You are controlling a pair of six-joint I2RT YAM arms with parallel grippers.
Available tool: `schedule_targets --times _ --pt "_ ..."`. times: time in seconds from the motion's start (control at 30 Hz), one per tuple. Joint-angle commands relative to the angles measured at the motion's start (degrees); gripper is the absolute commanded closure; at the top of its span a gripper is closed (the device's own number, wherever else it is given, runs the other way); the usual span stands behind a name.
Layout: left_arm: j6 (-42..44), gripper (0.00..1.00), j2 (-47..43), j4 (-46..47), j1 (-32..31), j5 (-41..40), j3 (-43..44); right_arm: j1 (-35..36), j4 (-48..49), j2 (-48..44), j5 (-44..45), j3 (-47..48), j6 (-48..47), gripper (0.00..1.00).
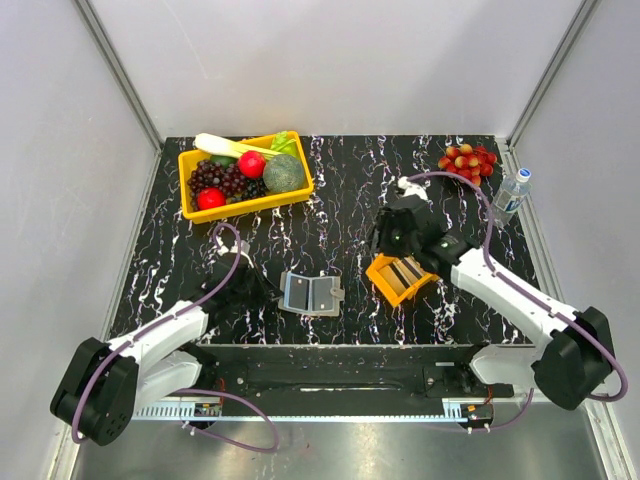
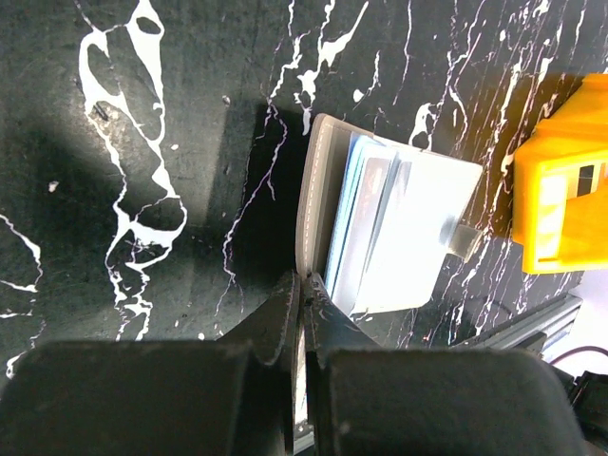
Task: Put the credit cards into the card holder
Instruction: Insert the credit card into the card holder, then pick up the credit card from the storage box.
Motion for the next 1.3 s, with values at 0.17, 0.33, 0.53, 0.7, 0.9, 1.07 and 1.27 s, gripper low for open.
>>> schedule_targets --times 0.17,0.33,0.53,0.7,0.9,1.07,1.27 --pt "1.36 1.0 -0.36 1.33 -0.2 2.43 2.44 -10.46 -10.45 5.34 -3.99 -1.41 -10.13 0.46" --pt "1.62 1.0 -0.27 1.33 -0.2 2.7 2.7 -10.99 -11.69 11.85 -5.49 0.0 -14.08 0.45" --pt "1.71 1.0 0.17 1.33 -0.11 2.78 2.61 -11.25 -13.09 15.9 -1.99 0.79 -16.2 0.42" --pt "1.62 1.0 0.43 1.76 -0.2 2.96 2.35 -11.43 -13.27 19.15 -2.76 0.88 -16.64 0.37" --pt "1.62 1.0 1.04 1.94 -0.2 2.96 2.44 -11.52 -15.29 24.87 -2.5 2.46 -15.15 0.37" --pt "1.53 1.0 1.66 2.12 -0.2 3.05 2.61 -11.52 -14.06 23.64 -1.01 0.97 -14.36 0.57" --pt "1.45 1.0 3.5 3.43 -0.2 3.93 2.53 -11.43 -13.36 23.29 -3.02 0.88 -15.49 0.81"
